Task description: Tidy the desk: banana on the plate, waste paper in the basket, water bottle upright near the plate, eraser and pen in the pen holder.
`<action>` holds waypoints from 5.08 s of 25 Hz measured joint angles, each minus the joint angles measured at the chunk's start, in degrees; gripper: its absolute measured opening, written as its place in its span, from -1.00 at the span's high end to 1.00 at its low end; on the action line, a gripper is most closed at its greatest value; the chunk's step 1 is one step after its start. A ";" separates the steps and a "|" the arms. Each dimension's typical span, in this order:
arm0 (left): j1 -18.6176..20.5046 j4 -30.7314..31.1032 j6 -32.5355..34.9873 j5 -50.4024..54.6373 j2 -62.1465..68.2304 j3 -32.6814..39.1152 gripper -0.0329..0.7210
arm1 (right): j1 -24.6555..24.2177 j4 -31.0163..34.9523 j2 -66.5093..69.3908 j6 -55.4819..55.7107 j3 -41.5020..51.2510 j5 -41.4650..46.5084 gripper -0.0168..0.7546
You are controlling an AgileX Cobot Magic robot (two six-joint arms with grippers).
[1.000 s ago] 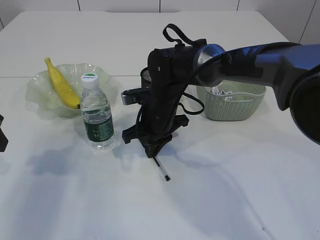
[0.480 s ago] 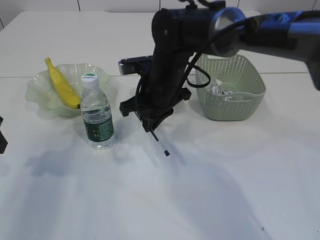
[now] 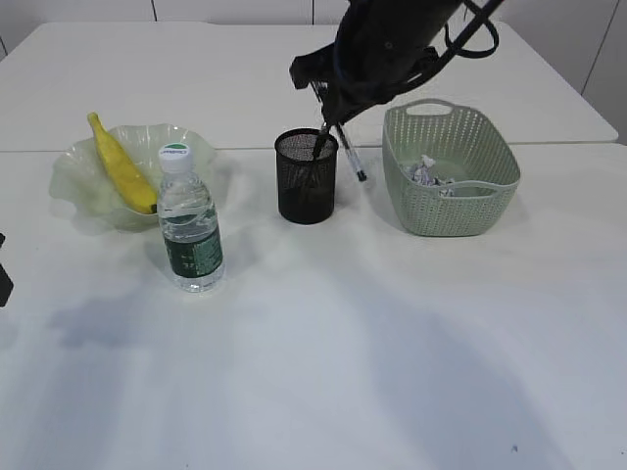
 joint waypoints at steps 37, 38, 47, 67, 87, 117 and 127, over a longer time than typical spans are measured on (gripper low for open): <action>0.00 0.00 0.00 4.39 0.00 0.00 -0.30 | -0.72 3.68 13.34 -0.99 0.00 -45.97 0.84; 0.00 0.00 0.00 4.39 0.00 0.00 -0.30 | -0.72 3.68 13.72 -0.99 0.00 -45.97 0.84; 0.00 0.00 0.00 4.47 0.00 0.00 -0.30 | -0.72 4.10 15.32 -1.08 0.00 -46.59 0.84; 0.00 0.00 0.00 4.47 0.00 0.00 -0.30 | -0.75 4.15 17.39 -1.08 0.00 -43.19 0.75; 0.00 0.00 0.00 4.47 0.00 0.00 -0.30 | -0.75 4.24 14.75 -1.08 0.00 -38.53 0.33; 0.00 1.12 0.00 2.77 0.00 0.00 -0.30 | -21.18 -4.97 -7.32 5.17 0.00 8.91 0.32; 0.00 4.91 -0.46 4.92 -2.41 0.00 -0.30 | -25.77 -5.67 -11.39 6.00 0.00 12.71 0.32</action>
